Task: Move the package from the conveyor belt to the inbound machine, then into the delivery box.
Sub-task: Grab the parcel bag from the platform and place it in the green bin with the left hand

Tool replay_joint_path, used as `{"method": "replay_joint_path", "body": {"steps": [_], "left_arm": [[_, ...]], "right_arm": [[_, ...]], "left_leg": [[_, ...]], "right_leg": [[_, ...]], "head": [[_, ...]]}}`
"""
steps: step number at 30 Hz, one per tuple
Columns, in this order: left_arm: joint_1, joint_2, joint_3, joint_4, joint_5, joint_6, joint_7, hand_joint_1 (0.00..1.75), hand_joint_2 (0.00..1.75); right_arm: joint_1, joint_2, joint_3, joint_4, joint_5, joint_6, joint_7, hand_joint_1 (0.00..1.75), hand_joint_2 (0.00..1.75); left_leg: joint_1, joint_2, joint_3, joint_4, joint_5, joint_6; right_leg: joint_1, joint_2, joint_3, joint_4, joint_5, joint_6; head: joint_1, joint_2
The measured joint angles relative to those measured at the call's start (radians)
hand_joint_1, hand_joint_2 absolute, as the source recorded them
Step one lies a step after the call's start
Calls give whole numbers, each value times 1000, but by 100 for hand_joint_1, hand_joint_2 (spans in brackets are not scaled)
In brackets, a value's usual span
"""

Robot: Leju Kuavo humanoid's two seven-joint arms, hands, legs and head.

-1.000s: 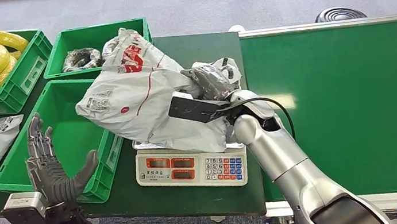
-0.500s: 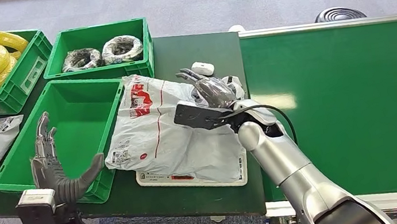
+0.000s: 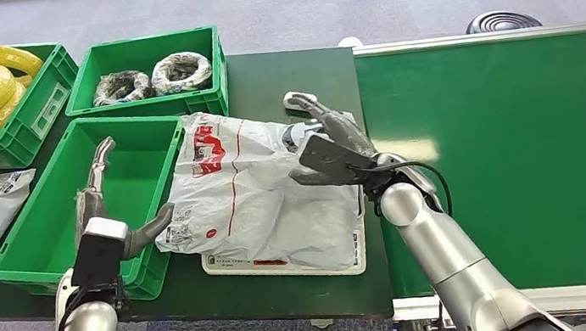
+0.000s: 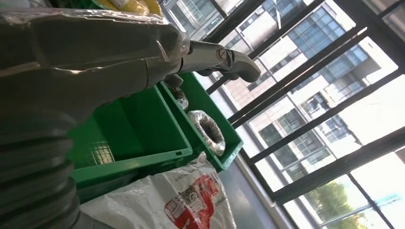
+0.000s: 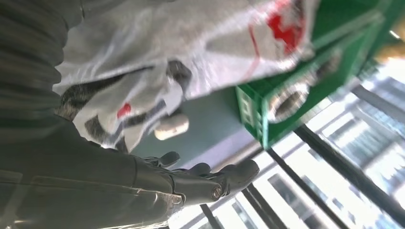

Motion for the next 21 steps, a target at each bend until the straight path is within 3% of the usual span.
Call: {"method": "replay_joint_path", "body": {"steps": [4, 7, 13, 17, 21], "left_arm": [[-124, 35, -52, 142, -62, -22, 42, 0, 175], [-235, 44, -107, 271, -76, -44, 66, 0, 175], [-398, 31, -201, 502, -89, -44, 72, 0, 175], [-472, 6, -264, 646, -123, -47, 74, 0, 175], [-526, -26, -312, 757, -137, -46, 76, 5, 175]], "right_arm": [[113, -40, -132, -203, -137, -192, -43, 0, 175], [216, -72, -236, -341, -212, -268, -69, 0, 175], [417, -88, -370, -514, -274, -326, -137, 0, 175], [548, -73, -411, -584, -332, -352, -185, 0, 175], [614, -55, -432, -624, -341, -358, -202, 0, 175]], "left_leg": [[0, -4, 0, 1, 0, 0], [0, -5, -1, 1, 0, 0], [-1, -3, -2, 2, -1, 1], [0, -3, -3, 1, -1, 0], [0, 0, -3, 1, -1, 0]], "right_leg": [[-1, -3, 1, 0, 0, 0], [-1, -5, 1, -1, 0, 0], [-1, -2, 0, -1, 0, 0], [0, -2, 0, -1, 0, 0], [0, 0, 0, -1, 0, 0]], "head": [[0, 0], [0, 0], [0, 0], [0, 0], [0, 0]]}}
